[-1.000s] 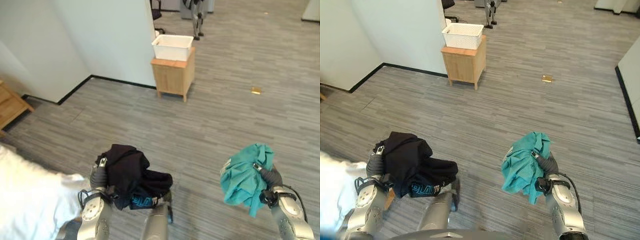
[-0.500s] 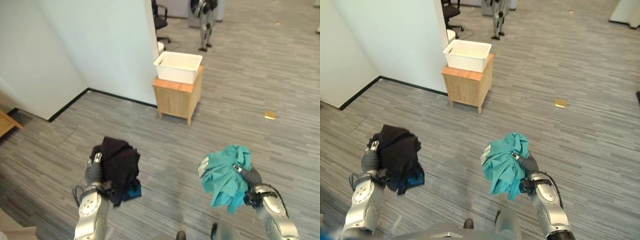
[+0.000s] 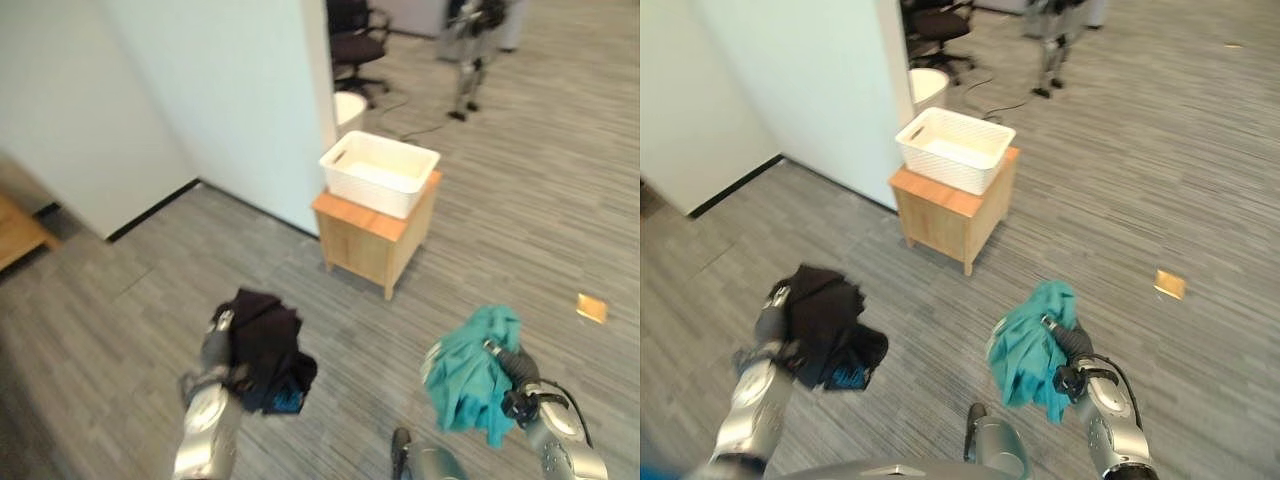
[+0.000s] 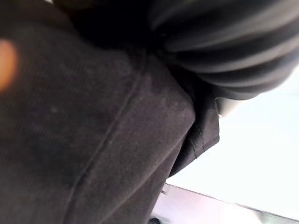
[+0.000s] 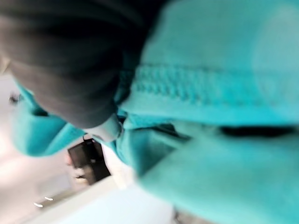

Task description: Pick up bed clothes into laundry basket.

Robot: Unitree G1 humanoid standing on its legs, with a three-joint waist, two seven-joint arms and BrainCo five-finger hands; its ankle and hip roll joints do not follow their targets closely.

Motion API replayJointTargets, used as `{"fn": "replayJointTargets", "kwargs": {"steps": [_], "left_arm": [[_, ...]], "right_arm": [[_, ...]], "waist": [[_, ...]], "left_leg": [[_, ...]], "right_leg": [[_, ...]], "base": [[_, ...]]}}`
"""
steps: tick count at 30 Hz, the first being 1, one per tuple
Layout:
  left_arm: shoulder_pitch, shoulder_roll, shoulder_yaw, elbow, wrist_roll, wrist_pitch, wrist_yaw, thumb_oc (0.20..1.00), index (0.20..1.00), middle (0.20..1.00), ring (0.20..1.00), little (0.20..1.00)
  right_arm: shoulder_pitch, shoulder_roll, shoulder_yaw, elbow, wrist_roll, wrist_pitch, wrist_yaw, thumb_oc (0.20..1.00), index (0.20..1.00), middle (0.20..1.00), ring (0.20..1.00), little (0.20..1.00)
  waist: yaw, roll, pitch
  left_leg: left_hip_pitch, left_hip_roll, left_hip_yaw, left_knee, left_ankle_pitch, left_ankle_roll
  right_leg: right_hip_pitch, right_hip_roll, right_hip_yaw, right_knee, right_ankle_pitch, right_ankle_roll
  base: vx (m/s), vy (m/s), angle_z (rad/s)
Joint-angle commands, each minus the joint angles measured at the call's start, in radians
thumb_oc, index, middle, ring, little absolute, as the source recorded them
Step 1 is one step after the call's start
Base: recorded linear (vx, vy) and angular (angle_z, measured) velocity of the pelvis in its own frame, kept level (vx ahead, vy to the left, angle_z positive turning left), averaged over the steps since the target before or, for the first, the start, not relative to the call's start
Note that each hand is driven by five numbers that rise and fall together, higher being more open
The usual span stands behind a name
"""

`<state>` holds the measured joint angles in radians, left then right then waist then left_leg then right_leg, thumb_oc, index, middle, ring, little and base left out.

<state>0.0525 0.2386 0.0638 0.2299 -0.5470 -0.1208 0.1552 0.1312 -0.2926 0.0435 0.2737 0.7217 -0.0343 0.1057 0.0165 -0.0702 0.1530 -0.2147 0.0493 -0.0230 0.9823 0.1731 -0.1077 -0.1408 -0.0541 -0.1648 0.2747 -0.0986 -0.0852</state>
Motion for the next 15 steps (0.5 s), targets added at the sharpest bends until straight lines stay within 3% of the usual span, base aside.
{"fn": "replayJointTargets", "kwargs": {"steps": [1,3,5,6,7,10,12,14,15], "left_arm": [[-0.022,0.063,0.061,-0.095,-0.071,-0.075,-0.001,0.2,0.2,0.2,0.2,0.2],[-0.015,0.052,0.04,-0.078,-0.077,-0.078,-0.007,0.2,0.2,0.2,0.2,0.2],[-0.009,0.051,0.032,-0.073,-0.072,-0.075,-0.013,0.2,0.2,0.2,0.2,0.2],[-0.006,0.05,0.033,-0.068,-0.064,-0.075,-0.013,0.2,0.2,0.2,0.2,0.2],[0.003,0.052,0.039,-0.064,-0.052,-0.073,-0.014,0.2,0.2,0.2,0.2,0.2],[0.013,0.059,0.049,-0.069,-0.032,-0.069,-0.014,0.2,0.2,0.2,0.2,0.2],[0.03,0.064,0.057,-0.078,-0.021,-0.065,-0.018,0.2,0.2,0.2,0.2,0.2],[0.024,0.073,0.06,-0.077,-0.002,-0.061,-0.013,0.2,0.2,0.2,0.2,0.2],[0.018,0.08,0.063,-0.081,0.004,-0.062,-0.008,0.2,0.2,0.2,0.2,0.2]], "right_arm": [[0.046,-0.08,-0.017,-0.154,-0.05,-0.056,-0.014,0.2,0.2,0.2,0.2,0.2],[0.05,-0.095,-0.023,-0.147,-0.129,-0.066,-0.012,0.2,0.2,0.2,0.2,0.2],[0.056,-0.101,-0.023,-0.147,-0.159,-0.064,-0.016,0.2,0.2,0.2,0.2,0.2],[0.053,-0.104,-0.02,-0.144,-0.18,-0.066,-0.012,0.2,0.2,0.2,0.2,0.2],[0.05,-0.105,-0.024,-0.146,-0.188,-0.059,-0.011,0.2,0.2,0.2,0.2,0.2],[0.047,-0.106,-0.028,-0.148,-0.211,-0.055,-0.007,0.2,0.2,0.2,0.2,0.2],[0.052,-0.095,-0.036,-0.156,-0.226,-0.049,-0.011,0.2,0.2,0.2,0.2,0.2],[0.046,-0.085,-0.047,-0.146,-0.247,-0.059,-0.022,0.2,0.2,0.2,0.2,0.2],[0.039,-0.076,-0.054,-0.149,-0.25,-0.066,-0.032,0.2,0.2,0.2,0.2,0.2]], "waist": [[0.02,-0.02,0.002],[0.029,0.009,-0.013],[0.038,0.011,-0.018],[0.048,0.024,-0.023],[0.046,0.03,-0.032],[0.053,0.036,-0.046],[0.056,0.036,-0.065],[0.053,0.031,-0.078],[0.047,0.029,-0.076]], "left_leg": [[-0.004,0.056,0.098,-0.369,-0.073,0.014],[-0.039,0.09,0.161,-0.646,-0.069,0.025],[-0.022,0.079,0.171,-0.746,-0.055,0.025],[-0.027,0.079,0.161,-0.822,-0.023,0.016],[-0.02,0.084,0.194,-0.891,0.031,-0.002],[-0.013,0.079,0.233,-0.889,0.038,-0.001],[0.004,0.063,0.221,-0.871,-0.01,0.021],[0.045,0.036,0.233,-0.902,-0.047,0.055],[0.073,0.019,0.235,-0.916,-0.069,0.076]], "right_leg": [[0.196,-0.076,0.016,-0.274,0.127,0.147],[0.237,-0.059,-0.001,-0.286,0.079,0.164],[0.26,-0.062,-0.003,-0.288,0.064,0.17],[0.278,-0.052,-0.001,-0.292,0.052,0.175],[0.314,-0.054,-0.006,-0.298,0.037,0.18],[0.333,-0.053,-0.004,-0.299,0.03,0.186],[0.344,-0.071,-0.007,-0.281,0.012,0.2],[0.318,-0.108,0.004,-0.186,0.046,0.227],[0.276,-0.133,0.017,-0.079,0.086,0.241]], "base": [[0.46,-0.035,0.05],[0.54,0.021,-0.07],[0.32,0.063,-0.08],[0.55,0.107,-0.17],[0.41,0.082,-0.23],[0.32,0.073,-0.18],[0.31,0.148,-0.3],[0.28,0.22,-0.13],[0.21,0.26,0.13]]}}
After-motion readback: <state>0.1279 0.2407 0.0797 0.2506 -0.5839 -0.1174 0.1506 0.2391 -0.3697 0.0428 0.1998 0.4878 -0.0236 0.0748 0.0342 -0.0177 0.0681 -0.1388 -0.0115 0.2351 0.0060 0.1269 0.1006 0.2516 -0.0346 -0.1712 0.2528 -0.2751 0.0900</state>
